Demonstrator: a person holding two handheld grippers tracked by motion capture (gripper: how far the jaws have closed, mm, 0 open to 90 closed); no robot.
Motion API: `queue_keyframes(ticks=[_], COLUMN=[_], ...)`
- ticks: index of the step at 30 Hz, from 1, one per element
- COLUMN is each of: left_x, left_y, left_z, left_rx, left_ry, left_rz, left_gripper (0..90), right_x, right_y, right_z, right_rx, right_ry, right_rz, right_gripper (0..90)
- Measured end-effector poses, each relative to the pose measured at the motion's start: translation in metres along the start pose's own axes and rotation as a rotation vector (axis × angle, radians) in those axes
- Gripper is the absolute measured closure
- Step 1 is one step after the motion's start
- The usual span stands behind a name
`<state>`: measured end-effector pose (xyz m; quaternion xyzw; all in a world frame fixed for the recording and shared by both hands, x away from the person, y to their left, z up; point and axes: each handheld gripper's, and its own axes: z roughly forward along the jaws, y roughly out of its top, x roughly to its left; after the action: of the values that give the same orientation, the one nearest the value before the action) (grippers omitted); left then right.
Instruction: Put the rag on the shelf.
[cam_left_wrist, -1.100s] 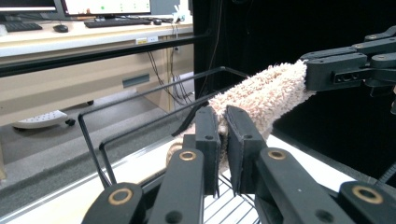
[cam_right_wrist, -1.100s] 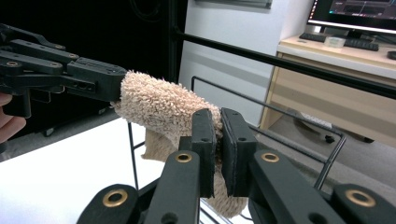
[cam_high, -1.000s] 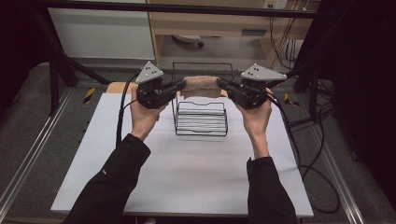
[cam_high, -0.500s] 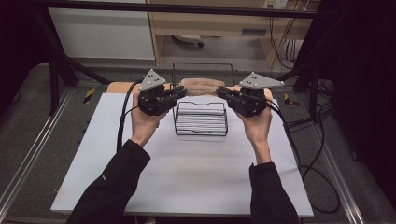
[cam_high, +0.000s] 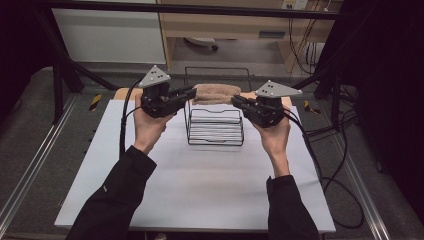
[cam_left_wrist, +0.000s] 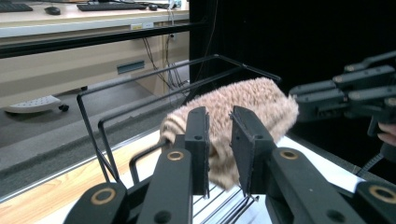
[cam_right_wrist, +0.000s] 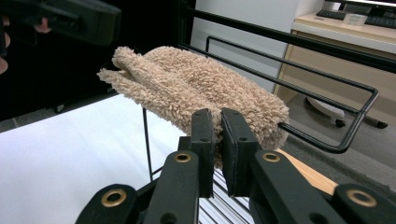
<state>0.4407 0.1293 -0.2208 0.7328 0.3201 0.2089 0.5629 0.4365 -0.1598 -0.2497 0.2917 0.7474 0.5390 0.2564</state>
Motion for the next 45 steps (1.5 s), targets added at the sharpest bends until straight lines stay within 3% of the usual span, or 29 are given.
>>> queue_keyframes(ticks=[6, 15, 21, 27, 30, 35, 45], left_x=[-0.004, -0.006, -0.004, -0.004, -0.004, -0.003, 0.002], left_y=[0.002, -0.016, -0.02, -0.023, -0.026, -0.03, -0.034], left_z=[0.017, 0.028, 0.031, 0.035, 0.037, 0.041, 0.048], left_rx=[0.084, 0.158, 0.162, 0.175, 0.177, 0.188, 0.179], left_ry=[-0.019, -0.03, -0.028, -0.025, -0.022, -0.017, 0.0], left_rz=[0.003, 0.022, 0.018, 0.019, 0.018, 0.019, 0.0], left_gripper=[83.8, 86.2, 88.3, 89.3, 89.4, 89.3, 89.2], right_x=[0.0, 0.0, -0.001, -0.003, -0.005, -0.001, -0.006], right_y=[-0.001, -0.006, -0.007, -0.004, -0.003, -0.009, -0.02], right_z=[0.001, 0.0, 0.0, -0.008, -0.008, 0.0, 0.014], right_rx=[0.001, 0.011, 0.017, -0.015, -0.012, 0.051, 0.082], right_ry=[0.001, 0.016, 0.025, 0.027, 0.038, 0.032, -0.022], right_rz=[-0.003, -0.004, 0.001, 0.03, 0.05, 0.042, 0.095], right_gripper=[83.7, 79.5, 76.6, 71.6, 77.1, 87.1, 90.0])
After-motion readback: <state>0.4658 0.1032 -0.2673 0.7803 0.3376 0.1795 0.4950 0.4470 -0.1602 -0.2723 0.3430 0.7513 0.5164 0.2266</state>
